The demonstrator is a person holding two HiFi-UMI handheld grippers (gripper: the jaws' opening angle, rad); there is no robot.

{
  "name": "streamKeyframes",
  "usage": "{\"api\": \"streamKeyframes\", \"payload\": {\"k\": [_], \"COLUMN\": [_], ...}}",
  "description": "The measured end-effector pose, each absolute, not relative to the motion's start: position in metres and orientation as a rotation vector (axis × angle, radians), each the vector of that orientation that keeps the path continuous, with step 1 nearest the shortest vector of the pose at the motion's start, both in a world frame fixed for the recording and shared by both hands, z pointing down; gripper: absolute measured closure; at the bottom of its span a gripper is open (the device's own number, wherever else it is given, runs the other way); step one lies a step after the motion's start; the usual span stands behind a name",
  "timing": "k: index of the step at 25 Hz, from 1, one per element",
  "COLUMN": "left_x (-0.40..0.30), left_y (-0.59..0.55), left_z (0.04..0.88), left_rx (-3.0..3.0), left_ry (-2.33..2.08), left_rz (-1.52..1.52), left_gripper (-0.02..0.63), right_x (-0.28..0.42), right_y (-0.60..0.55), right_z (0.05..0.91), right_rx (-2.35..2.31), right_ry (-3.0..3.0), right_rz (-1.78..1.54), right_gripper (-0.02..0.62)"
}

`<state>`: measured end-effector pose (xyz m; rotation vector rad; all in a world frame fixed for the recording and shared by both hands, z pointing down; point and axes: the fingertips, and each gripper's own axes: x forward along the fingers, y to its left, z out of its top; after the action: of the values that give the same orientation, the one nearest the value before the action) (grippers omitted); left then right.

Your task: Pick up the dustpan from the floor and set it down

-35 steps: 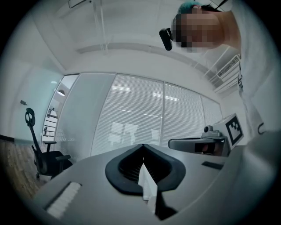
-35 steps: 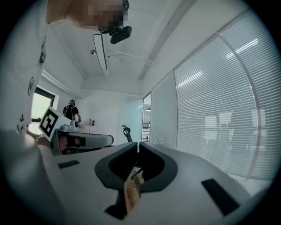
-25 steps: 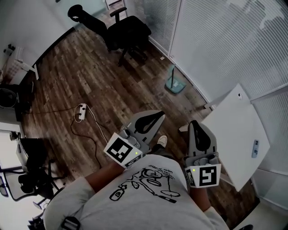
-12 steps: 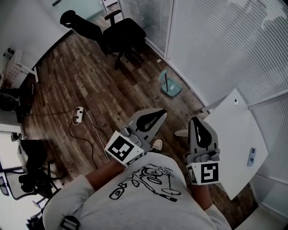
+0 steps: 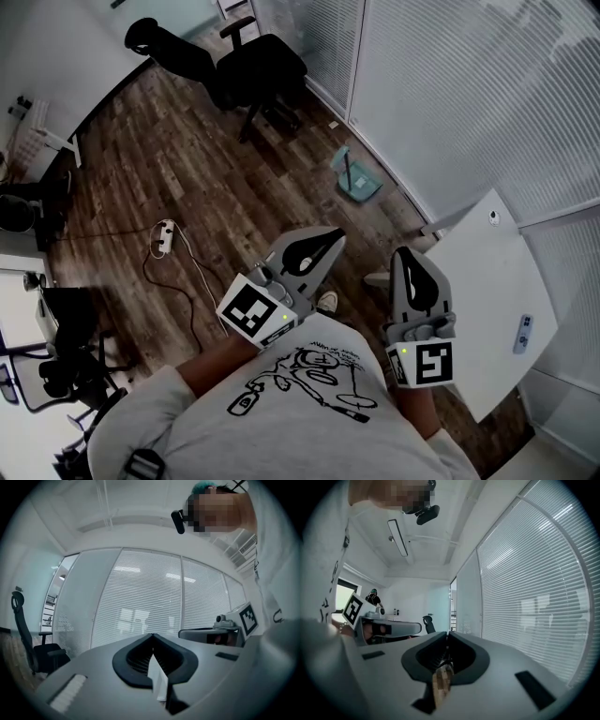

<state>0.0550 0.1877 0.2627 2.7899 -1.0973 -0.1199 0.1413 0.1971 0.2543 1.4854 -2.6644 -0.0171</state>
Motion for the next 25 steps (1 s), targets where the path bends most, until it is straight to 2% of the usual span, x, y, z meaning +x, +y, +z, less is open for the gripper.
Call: {"api": "streamKeyframes", "payload": {"k": [8,25], "left_x": [0.034,-0.035], "left_y": [0.139,-0.051], "left_z": [0.277,0.273], "left_rx": [2.774,2.808], "left_ry": [-1.093,-1.012], "left_rz": [-0.108,-0.114], "left_gripper": [0.604,0.604], "right_x": [0.123,0.044], "right_y": [0.155,-0.032], "right_z": [0.267,0.264], "right_rx": [1.493,1.524], "right_ry": [-2.644,-2.615], "right_rz": [0.011,0.012], "right_gripper": [0.583,0.583]}}
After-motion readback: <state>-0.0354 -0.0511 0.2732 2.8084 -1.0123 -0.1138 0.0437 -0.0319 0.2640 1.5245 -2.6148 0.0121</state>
